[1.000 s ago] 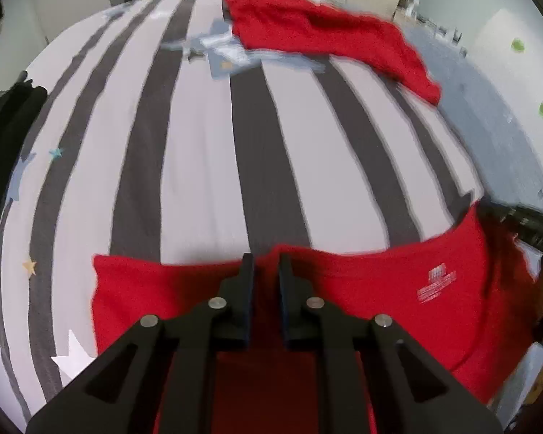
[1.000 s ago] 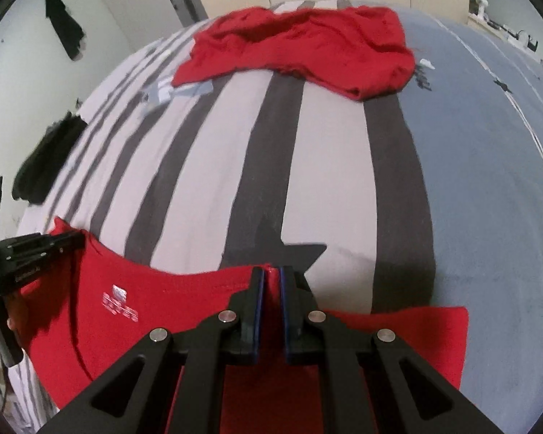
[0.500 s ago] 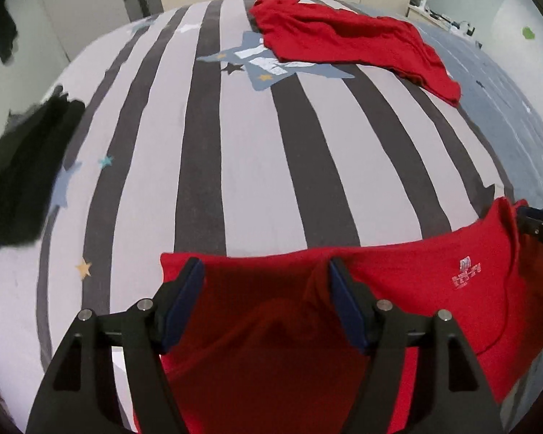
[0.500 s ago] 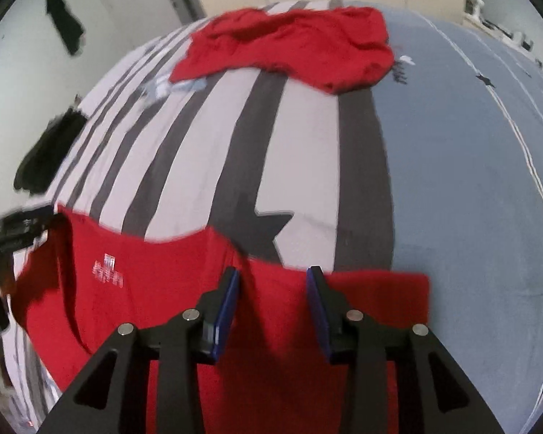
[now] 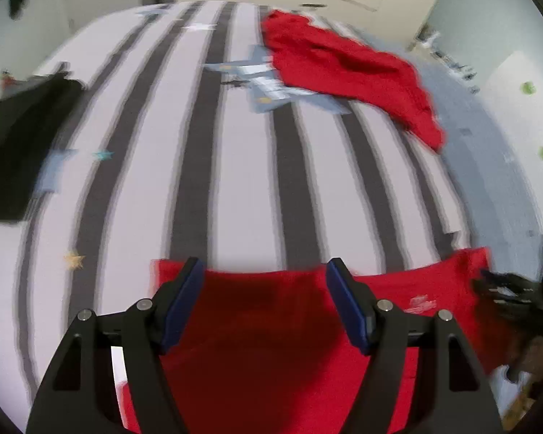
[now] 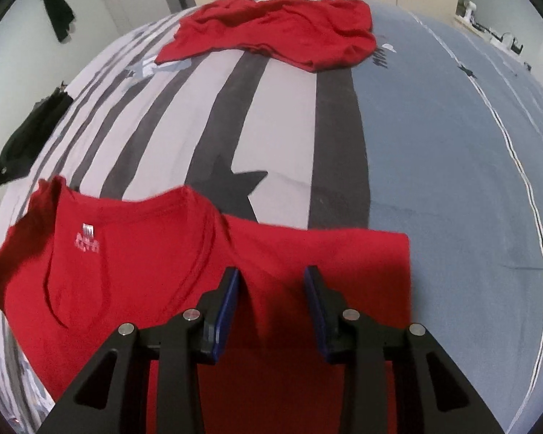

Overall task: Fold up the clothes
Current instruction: 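Lay the red t-shirt flat on the bed and open both grippers, then grasp the red t-shirt side with the right gripper and fold it inward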

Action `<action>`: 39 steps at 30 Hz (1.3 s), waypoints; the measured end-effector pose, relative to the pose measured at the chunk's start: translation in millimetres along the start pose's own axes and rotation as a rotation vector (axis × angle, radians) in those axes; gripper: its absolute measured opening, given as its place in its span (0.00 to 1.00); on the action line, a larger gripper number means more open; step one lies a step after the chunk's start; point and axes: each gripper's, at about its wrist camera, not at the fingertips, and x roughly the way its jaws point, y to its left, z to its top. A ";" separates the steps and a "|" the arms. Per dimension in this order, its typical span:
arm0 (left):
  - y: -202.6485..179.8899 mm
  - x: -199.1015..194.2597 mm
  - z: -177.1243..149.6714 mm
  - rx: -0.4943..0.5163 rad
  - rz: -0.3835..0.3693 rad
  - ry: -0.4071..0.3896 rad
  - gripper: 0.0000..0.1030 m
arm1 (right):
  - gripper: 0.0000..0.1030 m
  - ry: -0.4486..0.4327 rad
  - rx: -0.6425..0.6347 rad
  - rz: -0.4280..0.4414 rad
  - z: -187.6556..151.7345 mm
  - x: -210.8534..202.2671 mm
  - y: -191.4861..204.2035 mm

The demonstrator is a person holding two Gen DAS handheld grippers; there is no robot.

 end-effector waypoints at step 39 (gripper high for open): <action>39.0 -39.3 -129.6 -0.044 0.156 -0.063 0.23 | 0.10 -0.188 0.183 -0.023 -85.3 -65.4 -50.0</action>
